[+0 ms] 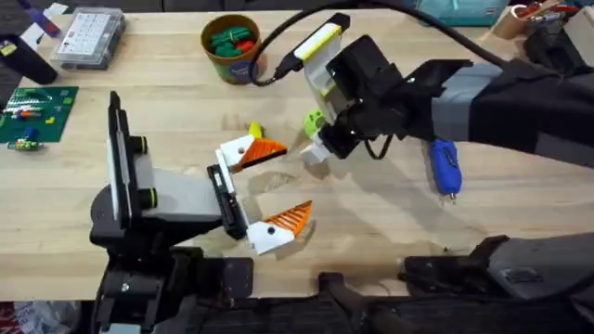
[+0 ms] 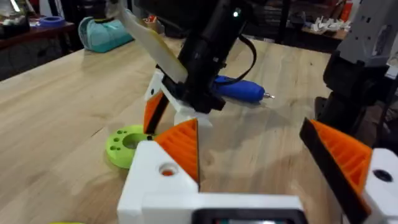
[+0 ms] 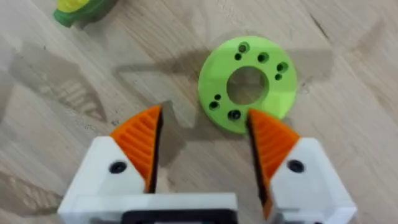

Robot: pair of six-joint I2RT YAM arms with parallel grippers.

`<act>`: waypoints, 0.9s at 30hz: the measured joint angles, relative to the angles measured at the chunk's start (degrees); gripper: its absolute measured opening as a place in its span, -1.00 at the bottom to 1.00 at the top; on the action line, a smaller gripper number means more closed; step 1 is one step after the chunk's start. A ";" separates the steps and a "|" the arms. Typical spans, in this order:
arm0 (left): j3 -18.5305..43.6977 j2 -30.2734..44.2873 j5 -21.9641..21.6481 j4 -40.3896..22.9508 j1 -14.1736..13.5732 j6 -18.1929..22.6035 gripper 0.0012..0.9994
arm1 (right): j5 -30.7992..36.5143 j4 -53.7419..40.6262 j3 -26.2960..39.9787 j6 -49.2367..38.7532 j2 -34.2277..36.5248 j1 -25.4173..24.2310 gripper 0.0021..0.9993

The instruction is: Pick up the gripper from the table and insert it into the empty holder that is missing its gripper. Then pick up a screw, insert it into the mounting hole, and use the screwdriver to tighten it. Finally, clean up the table by picking up the vegetable and placing it into the bucket.

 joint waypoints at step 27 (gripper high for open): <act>0.00 0.00 0.00 0.00 0.00 0.00 0.98 | 0.26 0.96 0.17 -0.30 2.12 -0.28 0.10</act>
